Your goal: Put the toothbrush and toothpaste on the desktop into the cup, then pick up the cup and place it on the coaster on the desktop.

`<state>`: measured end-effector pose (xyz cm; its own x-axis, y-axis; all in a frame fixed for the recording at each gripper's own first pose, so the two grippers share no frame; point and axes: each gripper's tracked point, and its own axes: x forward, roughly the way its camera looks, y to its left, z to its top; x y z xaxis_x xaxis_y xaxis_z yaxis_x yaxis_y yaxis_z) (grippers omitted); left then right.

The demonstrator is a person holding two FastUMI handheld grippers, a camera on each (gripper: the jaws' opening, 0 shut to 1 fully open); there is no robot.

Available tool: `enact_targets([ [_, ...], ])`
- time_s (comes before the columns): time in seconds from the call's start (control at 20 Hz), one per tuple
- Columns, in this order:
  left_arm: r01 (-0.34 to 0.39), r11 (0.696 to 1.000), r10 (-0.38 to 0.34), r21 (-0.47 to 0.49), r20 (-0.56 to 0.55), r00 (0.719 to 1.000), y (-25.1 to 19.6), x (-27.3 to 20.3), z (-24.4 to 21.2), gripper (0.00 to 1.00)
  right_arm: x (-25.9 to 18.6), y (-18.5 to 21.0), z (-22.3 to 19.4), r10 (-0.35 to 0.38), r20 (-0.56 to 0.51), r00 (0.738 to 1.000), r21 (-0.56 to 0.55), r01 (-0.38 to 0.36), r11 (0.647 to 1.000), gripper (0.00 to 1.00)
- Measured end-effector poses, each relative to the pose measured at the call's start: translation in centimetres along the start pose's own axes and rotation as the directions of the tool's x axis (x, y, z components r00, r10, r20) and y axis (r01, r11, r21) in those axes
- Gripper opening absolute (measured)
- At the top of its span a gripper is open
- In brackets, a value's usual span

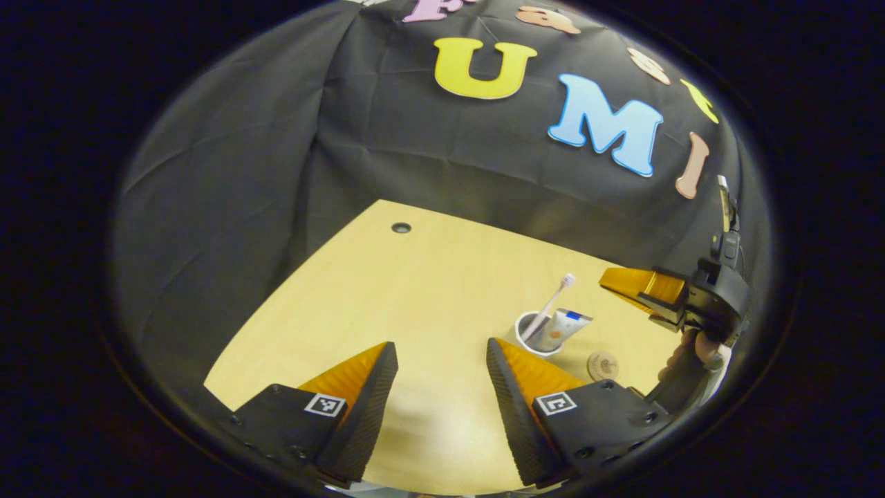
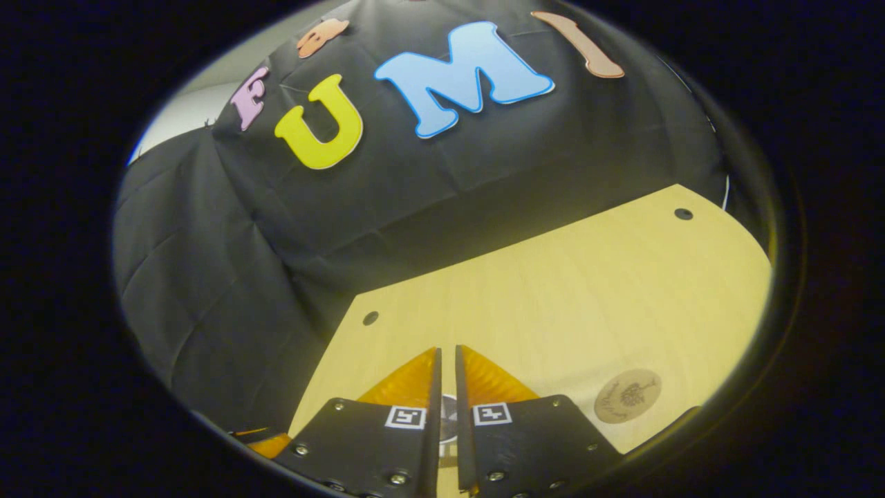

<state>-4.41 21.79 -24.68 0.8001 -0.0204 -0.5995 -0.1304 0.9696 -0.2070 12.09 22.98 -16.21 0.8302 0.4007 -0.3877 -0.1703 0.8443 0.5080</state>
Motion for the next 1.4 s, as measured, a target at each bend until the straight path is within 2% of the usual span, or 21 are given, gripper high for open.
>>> enact_targets([
  [0.2, 0.06, 0.998, -0.058, 0.018, -0.077, 0.995, -2.9, 1.6, -1.7, 0.85, -2.7, -5.0, 0.9, -0.08, 0.027, 0.996, 0.023, 0.08, 0.997, 0.11],
  [0.3, 0.091, 0.995, -0.087, 0.035, -0.118, 0.989, -4.7, 2.6, -2.5, 0.83, -4.2, -7.9, 1.2, -0.125, 0.031, 0.992, 0.043, 0.123, 0.991, 0.11],
  [0.45, 0.14, 0.987, -0.125, 0.074, -0.177, 0.976, -7.3, 3.7, -3.6, 0.82, -6.4, -12.2, 1.6, -0.195, 0.032, 0.98, 0.068, 0.192, 0.979, 0.11],
  [0.5, 0.165, 0.983, -0.147, 0.082, -0.194, 0.97, -8.4, 3.9, -3.8, 0.85, -6.9, -13.6, 1.5, -0.215, 0.026, 0.976, 0.078, 0.212, 0.974, 0.11],
  [0.55, 0.19, 0.978, -0.167, 0.089, -0.213, 0.963, -9.4, 4.2, -3.9, 0.82, -7.5, -14.8, 1.5, -0.231, 0.02, 0.973, 0.087, 0.229, 0.97, 0.11],
  [0.6, 0.205, 0.973, -0.175, 0.102, -0.241, 0.954, -10.1, 4.4, -4.1, 0.87, -8.2, -16.1, 1.5, -0.251, 0.016, 0.968, 0.094, 0.248, 0.964, 0.11],
  [0.8, 0.186, 0.968, -0.122, 0.168, -0.336, 0.934, -10.9, 6.4, -5.6, 0.85, -9.6, -19.7, 1.7, -0.295, -0.004, 0.956, 0.125, 0.293, 0.948, 0.11],
  [0.95, 0.158, 0.97, -0.076, 0.186, -0.385, 0.92, -10.7, 8.0, -6.9, 0.87, -10.2, -21.5, 1.4, -0.312, -0.016, 0.95, 0.136, 0.312, 0.94, 0.11],
  [1.15, 0.118, 0.971, -0.005, 0.207, -0.478, 0.878, -9.9, 9.6, -8.4, 0.83, -10.6, -22.7, 0.9, -0.317, -0.042, 0.947, 0.151, 0.32, 0.935, 0.11],
  [1.4, 0.101, 0.971, 0.021, 0.216, -0.499, 0.866, -9.7, 10.8, -8.5, 0.83, -11.3, -24.4, 0.9, -0.333, -0.059, 0.941, 0.146, 0.338, 0.93, 0.11],
])
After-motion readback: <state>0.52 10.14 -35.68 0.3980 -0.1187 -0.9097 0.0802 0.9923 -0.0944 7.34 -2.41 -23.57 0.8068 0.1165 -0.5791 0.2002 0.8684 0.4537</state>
